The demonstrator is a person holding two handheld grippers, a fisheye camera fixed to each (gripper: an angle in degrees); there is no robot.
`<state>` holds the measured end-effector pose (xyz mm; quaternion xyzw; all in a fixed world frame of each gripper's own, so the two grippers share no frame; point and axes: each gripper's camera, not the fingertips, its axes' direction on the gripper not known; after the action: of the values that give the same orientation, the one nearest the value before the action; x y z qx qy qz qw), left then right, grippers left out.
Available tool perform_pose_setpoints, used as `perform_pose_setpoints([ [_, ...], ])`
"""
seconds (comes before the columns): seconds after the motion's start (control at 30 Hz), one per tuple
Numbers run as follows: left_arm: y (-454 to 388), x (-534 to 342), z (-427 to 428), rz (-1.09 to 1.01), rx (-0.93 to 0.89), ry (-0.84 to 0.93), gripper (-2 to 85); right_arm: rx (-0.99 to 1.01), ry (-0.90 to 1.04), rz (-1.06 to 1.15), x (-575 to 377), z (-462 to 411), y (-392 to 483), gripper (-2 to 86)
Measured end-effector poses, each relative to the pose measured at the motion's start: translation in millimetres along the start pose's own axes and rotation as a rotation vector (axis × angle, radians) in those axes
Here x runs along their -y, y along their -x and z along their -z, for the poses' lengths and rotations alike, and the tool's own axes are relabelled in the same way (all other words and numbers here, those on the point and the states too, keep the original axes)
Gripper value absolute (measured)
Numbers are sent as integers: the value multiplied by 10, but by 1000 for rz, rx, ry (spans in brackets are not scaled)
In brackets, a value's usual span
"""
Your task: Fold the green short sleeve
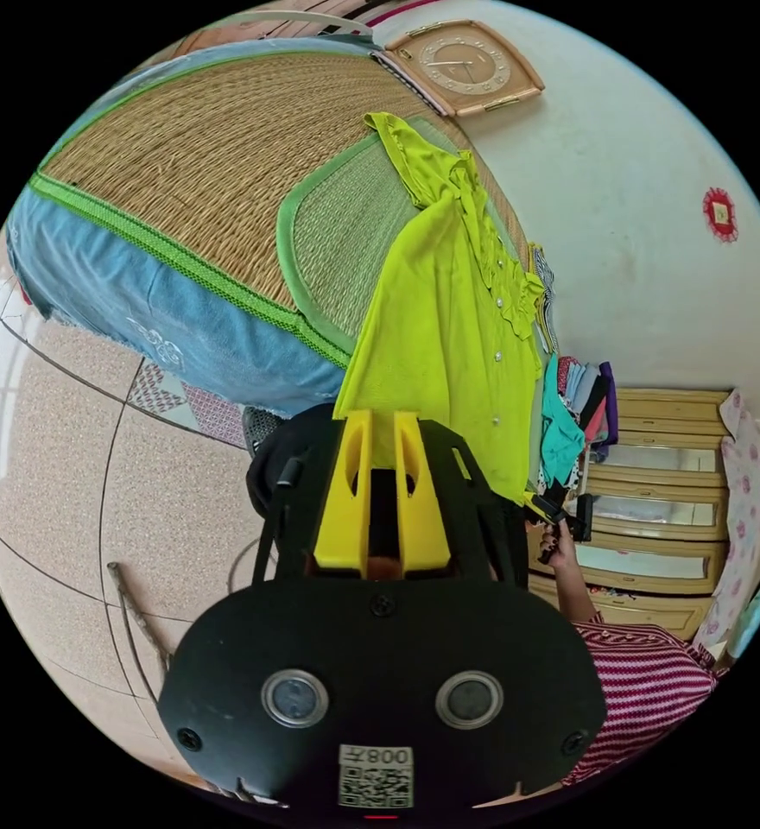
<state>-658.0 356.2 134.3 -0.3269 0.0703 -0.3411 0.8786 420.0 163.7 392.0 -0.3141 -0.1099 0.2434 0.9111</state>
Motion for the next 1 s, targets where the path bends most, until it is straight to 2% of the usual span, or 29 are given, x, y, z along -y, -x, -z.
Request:
perform_pose_setpoints([
  [0.23, 36, 0, 213, 50, 94, -96, 8, 11, 1, -17, 38, 19, -68, 1],
  [0.37, 25, 17, 141, 62, 23, -117, 21, 34, 2, -33, 81, 4, -94, 1],
  [0.5, -77, 133, -128, 48, -69, -66, 91, 28, 11, -27, 119, 3, -62, 1],
  [0.6, -184, 237, -327, 37, -94, -25, 106, 27, 15, -30, 148, 11, -46, 1],
  [0.8, -499, 376, -535, 3, -27, 21, 29, 20, 17, -27, 195, 16, 10, 1],
  [1.0, -735, 407, -448, 5, 11, -56, 9, 25, 13, -26, 184, 21, 54, 1],
])
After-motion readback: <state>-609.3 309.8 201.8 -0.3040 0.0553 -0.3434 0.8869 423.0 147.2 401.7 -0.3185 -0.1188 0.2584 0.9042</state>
